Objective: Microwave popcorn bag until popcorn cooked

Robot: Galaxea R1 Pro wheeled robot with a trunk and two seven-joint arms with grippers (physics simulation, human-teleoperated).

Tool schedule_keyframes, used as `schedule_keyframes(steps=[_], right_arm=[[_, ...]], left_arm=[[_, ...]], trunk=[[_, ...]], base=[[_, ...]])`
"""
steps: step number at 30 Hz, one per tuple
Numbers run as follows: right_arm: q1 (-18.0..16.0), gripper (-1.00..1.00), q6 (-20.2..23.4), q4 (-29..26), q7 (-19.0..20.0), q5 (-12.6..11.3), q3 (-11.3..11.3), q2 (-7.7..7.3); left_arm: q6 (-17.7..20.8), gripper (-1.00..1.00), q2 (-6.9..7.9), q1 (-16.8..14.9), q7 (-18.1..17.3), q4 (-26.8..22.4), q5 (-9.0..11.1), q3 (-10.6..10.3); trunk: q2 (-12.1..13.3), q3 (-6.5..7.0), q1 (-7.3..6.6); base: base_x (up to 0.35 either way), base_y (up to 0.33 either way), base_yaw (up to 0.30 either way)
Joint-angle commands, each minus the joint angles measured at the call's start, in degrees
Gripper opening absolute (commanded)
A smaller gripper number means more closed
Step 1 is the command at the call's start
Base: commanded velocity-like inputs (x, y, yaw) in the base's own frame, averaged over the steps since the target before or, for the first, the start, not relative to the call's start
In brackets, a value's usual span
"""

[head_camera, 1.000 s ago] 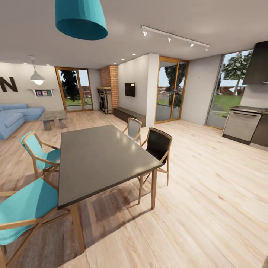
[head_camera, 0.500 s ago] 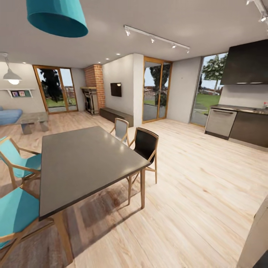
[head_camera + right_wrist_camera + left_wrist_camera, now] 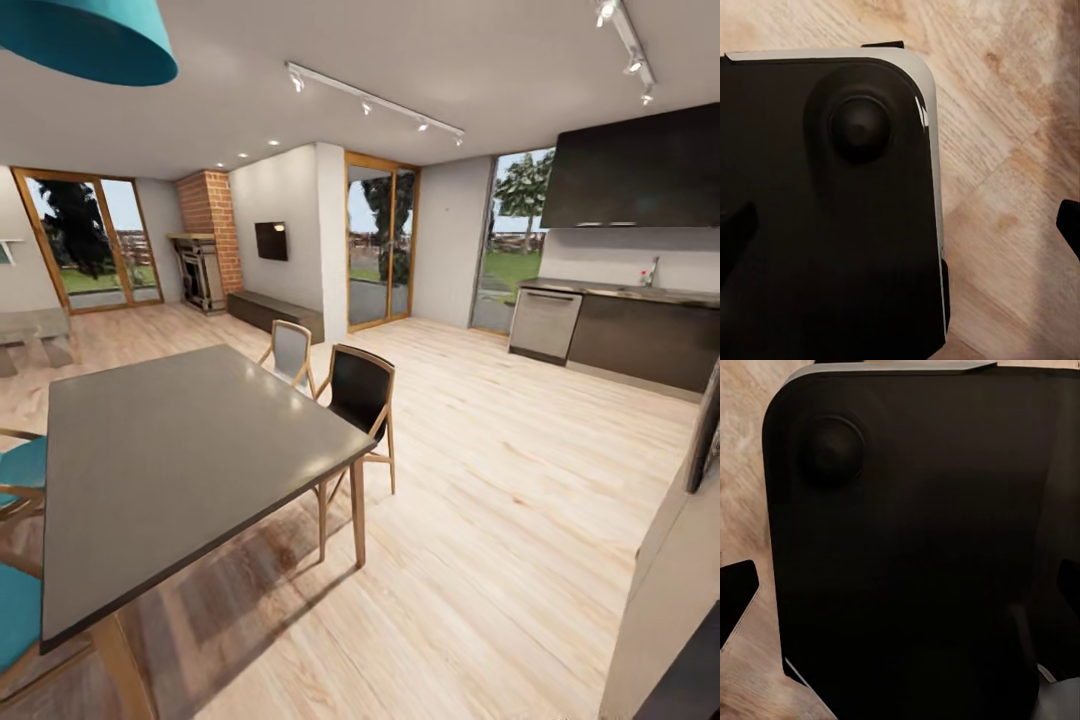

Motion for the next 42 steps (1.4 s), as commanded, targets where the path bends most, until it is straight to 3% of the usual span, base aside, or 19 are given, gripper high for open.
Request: schedule_keyframes(steps=[1, 27, 36, 42], right_arm=[[0.0, 1.00, -0.3, 0.1, 0.3, -0.5, -0.1, -0.01], [0.0, 1.00, -0.3, 0.1, 0.3, -0.5, -0.1, -0.01], [0.0, 1.00, -0.1, 0.1, 0.4, 0.4, 0.4, 0.18], [0.0, 1.00, -0.3, 0.1, 0.4, 0.3, 0.3, 0.17]], left_arm=[[0.0, 1.00, 0.00, 0.0, 0.0, 0.0, 0.3, 0.0], [0.0, 1.00, 0.00, 0.0, 0.0, 0.0, 0.3, 0.0], [0.0, 1.00, -0.01, 0.0, 0.0, 0.0, 0.4, 0.1], [0.1, 1.00, 0.00, 0.0, 0.0, 0.0, 0.3, 0.0]], trunk=[[0.0, -0.04, 0.01], [0.0, -0.04, 0.01], [0.0, -0.04, 0.01], [0.0, -0.04, 0.01]], base=[[0.088, 0.006, -0.242], [0.007, 0.000, -0.242], [0.003, 0.000, -0.034], [0.257, 0.091, 0.000]])
